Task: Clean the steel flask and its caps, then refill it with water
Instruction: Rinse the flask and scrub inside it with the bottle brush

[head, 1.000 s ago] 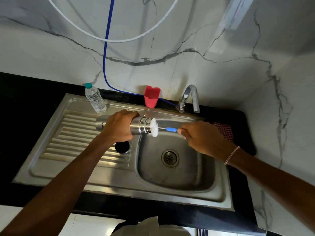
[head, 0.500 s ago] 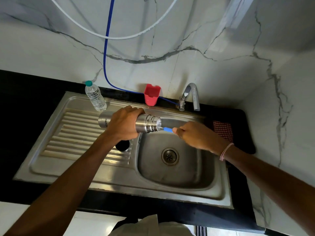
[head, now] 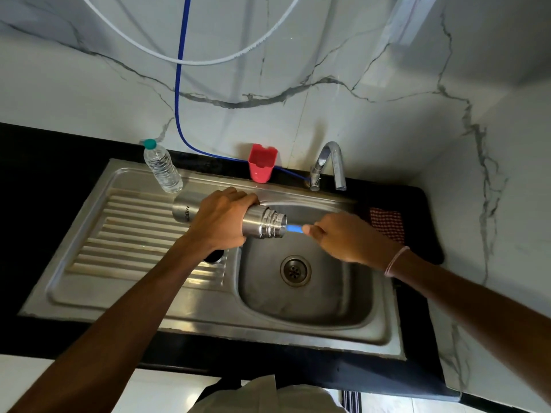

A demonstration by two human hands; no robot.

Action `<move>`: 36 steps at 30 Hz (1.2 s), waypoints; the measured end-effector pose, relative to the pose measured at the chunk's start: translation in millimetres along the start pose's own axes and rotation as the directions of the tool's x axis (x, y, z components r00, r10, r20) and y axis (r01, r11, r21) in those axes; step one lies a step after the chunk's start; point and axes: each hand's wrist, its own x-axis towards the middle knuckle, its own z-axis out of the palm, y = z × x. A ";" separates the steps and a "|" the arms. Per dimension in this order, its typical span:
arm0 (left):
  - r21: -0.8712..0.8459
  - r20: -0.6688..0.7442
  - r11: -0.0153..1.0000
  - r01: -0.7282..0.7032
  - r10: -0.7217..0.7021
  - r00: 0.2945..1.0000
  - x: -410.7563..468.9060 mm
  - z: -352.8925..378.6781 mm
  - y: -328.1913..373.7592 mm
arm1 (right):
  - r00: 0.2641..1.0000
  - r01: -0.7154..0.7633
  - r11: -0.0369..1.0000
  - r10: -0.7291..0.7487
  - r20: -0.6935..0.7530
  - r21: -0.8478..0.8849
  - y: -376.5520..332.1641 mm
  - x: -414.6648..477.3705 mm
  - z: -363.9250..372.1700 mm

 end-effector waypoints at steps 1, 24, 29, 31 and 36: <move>-0.012 0.021 0.999 0.036 -0.036 0.999 0.1 0.9 0.5 | 0.979 0.009 0.940 -0.077 -0.189 -0.340 0.3 -1.4 7.7; -0.130 0.075 0.976 0.177 -0.168 0.983 -6.2 -0.1 -3.6 | 0.940 0.186 0.962 -0.233 -0.248 -0.200 18.5 -11.9 1.0; -0.126 0.063 0.966 0.224 -0.218 0.974 -4.9 -0.3 -6.9 | 0.963 0.078 0.933 -0.162 -0.216 -0.351 23.4 -9.5 -15.6; -0.130 0.057 0.958 0.256 -0.251 0.966 -2.5 0.8 -9.1 | 0.912 -0.061 0.808 -0.194 -0.362 -0.587 13.0 -20.4 -5.7; -0.088 0.018 0.971 0.220 -0.220 0.975 -6.1 1.8 -17.3 | 0.939 0.014 0.888 -0.170 -0.298 -0.460 0.1 -27.8 0.2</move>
